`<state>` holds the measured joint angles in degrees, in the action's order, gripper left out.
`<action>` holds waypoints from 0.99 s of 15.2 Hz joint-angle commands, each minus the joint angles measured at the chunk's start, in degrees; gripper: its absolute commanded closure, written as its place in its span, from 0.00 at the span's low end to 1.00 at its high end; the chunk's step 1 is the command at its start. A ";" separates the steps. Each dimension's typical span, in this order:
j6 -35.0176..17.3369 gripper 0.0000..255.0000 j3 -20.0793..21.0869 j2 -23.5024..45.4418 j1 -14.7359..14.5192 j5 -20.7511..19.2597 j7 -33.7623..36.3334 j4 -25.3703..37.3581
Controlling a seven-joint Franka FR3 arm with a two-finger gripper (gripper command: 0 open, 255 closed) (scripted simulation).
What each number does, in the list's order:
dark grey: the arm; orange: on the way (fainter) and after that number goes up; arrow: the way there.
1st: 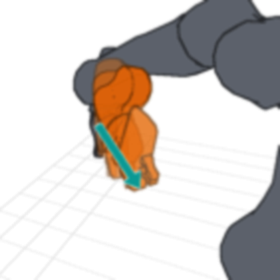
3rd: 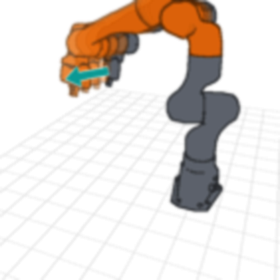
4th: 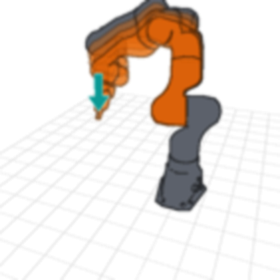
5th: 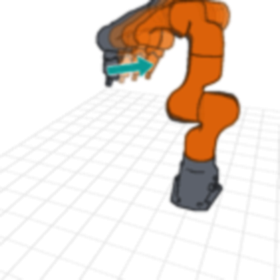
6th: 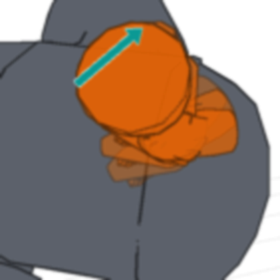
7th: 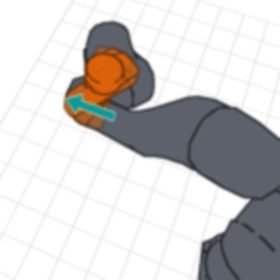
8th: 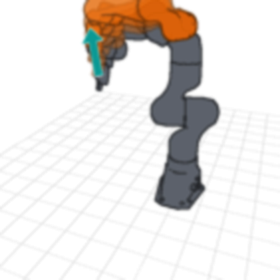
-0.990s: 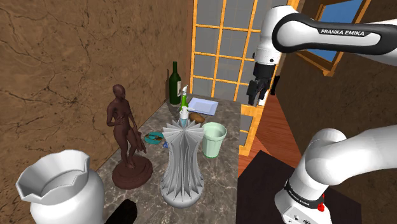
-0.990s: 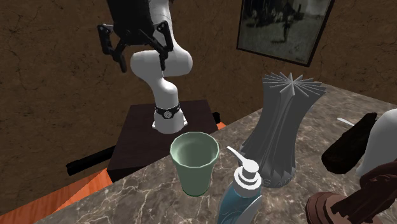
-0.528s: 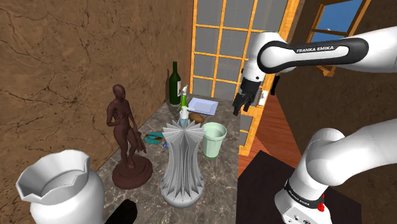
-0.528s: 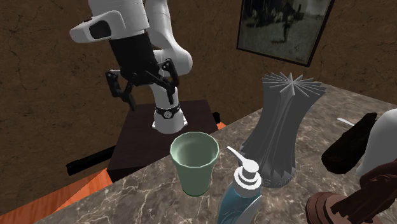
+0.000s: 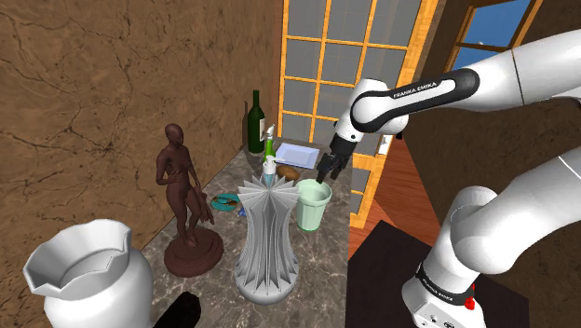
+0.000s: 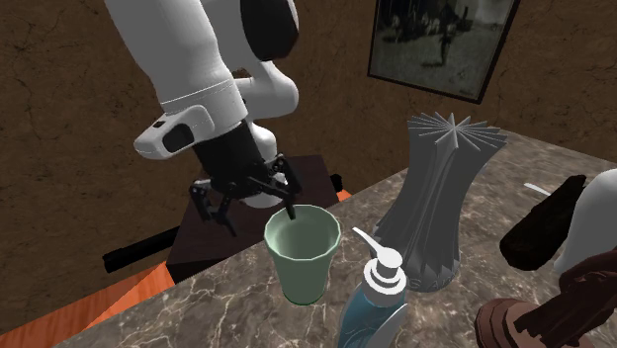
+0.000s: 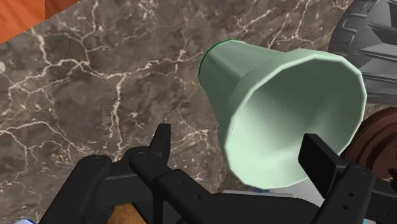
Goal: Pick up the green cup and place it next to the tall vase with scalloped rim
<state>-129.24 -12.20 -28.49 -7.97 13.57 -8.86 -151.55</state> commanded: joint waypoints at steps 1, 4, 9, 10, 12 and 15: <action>-3.20 0.00 -0.81 2.13 -0.84 1.57 -1.66 -0.62; -5.92 0.00 -0.83 3.93 -1.65 2.70 -2.34 -1.55; -9.19 0.00 -0.93 6.29 -2.76 4.28 -3.33 -2.47; -9.19 0.00 -0.93 6.29 -2.76 4.29 -3.33 -2.47; -9.19 0.00 -0.93 6.29 -2.76 4.29 -3.33 -2.47; -9.18 0.00 -0.94 6.29 -2.76 4.28 -3.33 -2.46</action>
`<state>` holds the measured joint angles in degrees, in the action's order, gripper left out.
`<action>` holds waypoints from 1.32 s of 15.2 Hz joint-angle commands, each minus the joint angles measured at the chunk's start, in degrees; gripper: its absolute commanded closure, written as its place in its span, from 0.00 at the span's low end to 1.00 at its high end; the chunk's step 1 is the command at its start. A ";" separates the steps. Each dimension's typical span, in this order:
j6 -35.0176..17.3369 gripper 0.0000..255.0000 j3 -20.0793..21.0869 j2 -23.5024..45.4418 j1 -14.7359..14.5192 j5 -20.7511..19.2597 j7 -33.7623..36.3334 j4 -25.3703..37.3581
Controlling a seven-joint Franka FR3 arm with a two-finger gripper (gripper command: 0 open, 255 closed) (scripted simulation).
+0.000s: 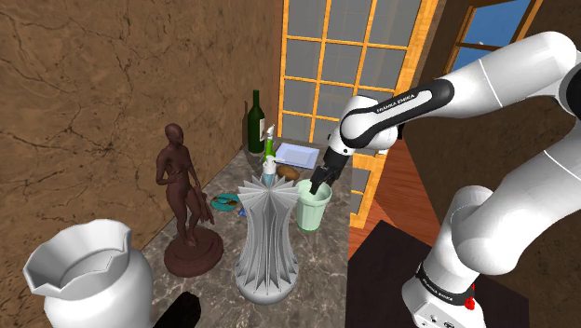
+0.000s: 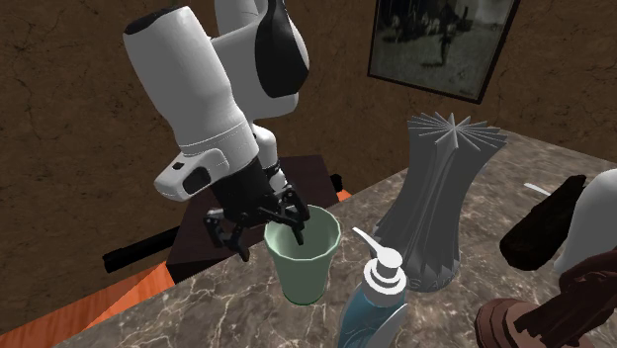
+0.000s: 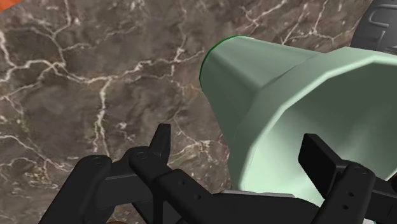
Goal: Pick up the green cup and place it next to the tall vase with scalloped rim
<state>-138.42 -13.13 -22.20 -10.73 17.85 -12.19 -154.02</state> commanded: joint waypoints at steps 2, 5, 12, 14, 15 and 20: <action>0.00 1.00 0.00 0.00 0.00 0.00 0.00 0.00; 0.00 1.00 0.00 0.00 0.00 0.00 0.00 0.00; 1.74 1.00 0.31 -1.14 0.41 -0.77 0.91 0.70; 3.48 1.00 0.59 -2.21 0.77 -1.46 1.75 1.46; 4.34 1.00 0.72 -2.71 0.93 -1.77 2.14 1.87; 8.61 1.00 1.30 -4.95 1.60 -3.08 3.93 4.09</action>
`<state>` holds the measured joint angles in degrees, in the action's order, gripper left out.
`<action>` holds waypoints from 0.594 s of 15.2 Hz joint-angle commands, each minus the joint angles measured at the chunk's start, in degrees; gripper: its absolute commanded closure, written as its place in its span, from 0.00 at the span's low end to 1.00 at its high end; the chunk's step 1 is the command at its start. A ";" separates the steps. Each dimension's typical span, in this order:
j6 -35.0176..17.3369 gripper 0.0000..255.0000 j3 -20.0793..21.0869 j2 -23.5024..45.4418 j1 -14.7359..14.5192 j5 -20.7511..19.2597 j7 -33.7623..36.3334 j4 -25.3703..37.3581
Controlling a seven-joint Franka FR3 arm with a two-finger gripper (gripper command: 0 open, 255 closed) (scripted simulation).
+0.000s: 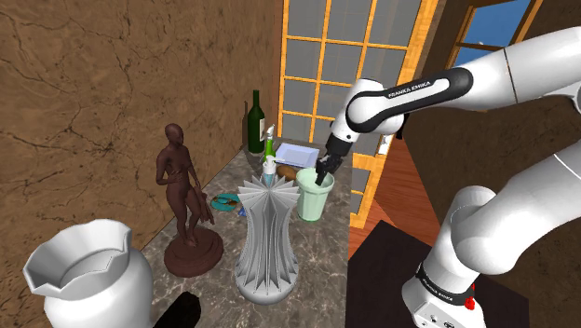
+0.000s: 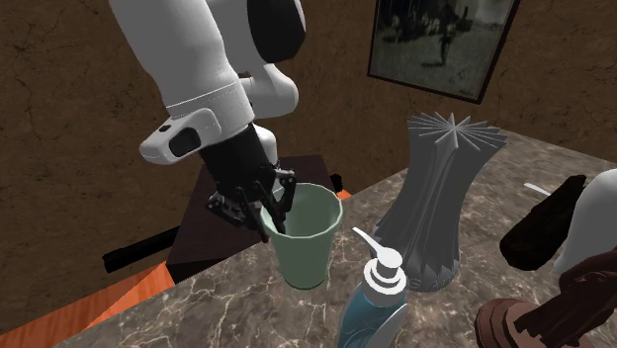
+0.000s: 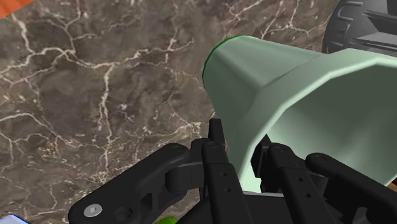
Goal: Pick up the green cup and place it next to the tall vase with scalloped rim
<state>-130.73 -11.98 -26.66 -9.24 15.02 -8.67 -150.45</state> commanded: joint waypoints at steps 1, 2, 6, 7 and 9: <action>1.77 1.00 0.24 -0.87 0.23 -0.47 0.73 1.00; 2.61 1.00 0.34 -1.25 0.33 -0.67 1.05 1.49; 5.91 1.00 0.68 -2.57 0.66 -1.39 2.23 3.60; 6.72 1.00 0.75 -2.86 0.72 -1.54 2.50 4.15; 8.34 1.00 0.89 -3.39 0.84 -1.82 3.03 5.30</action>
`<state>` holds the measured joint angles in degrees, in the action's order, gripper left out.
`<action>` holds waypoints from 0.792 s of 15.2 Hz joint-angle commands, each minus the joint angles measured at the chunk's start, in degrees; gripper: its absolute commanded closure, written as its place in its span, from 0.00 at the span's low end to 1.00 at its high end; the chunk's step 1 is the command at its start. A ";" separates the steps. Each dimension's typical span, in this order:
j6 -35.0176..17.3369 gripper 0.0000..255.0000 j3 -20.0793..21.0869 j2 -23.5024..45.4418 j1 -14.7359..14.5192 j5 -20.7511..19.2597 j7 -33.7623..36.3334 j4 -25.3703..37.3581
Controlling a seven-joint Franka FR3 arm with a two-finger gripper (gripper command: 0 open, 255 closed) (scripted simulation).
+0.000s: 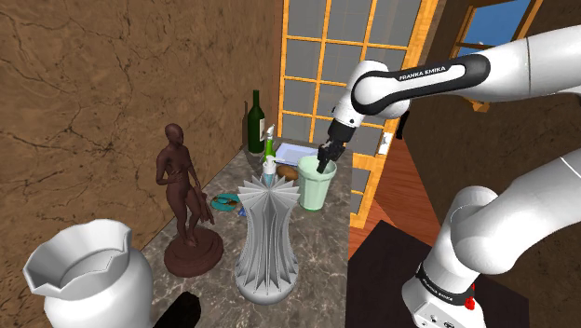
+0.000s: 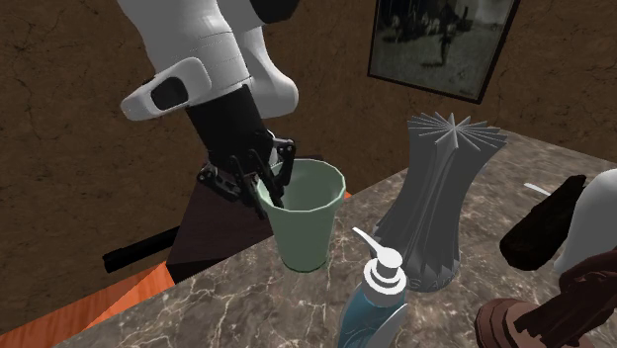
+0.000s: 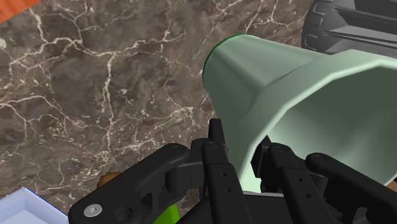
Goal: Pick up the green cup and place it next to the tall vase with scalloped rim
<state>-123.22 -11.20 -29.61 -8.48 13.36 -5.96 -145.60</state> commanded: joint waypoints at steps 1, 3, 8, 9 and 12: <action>1.62 1.00 0.18 -0.67 0.12 -0.29 0.58 1.04; 3.21 1.00 0.30 -1.10 0.21 -0.52 1.07 2.25; 7.10 1.00 0.56 -1.91 0.35 -1.01 2.23 5.46; 7.86 1.00 0.60 -2.03 0.37 -1.09 2.44 6.13; 10.14 1.00 0.71 -2.29 0.39 -1.31 3.08 8.21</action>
<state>-114.05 -10.51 -31.72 -8.12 12.15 -3.11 -138.21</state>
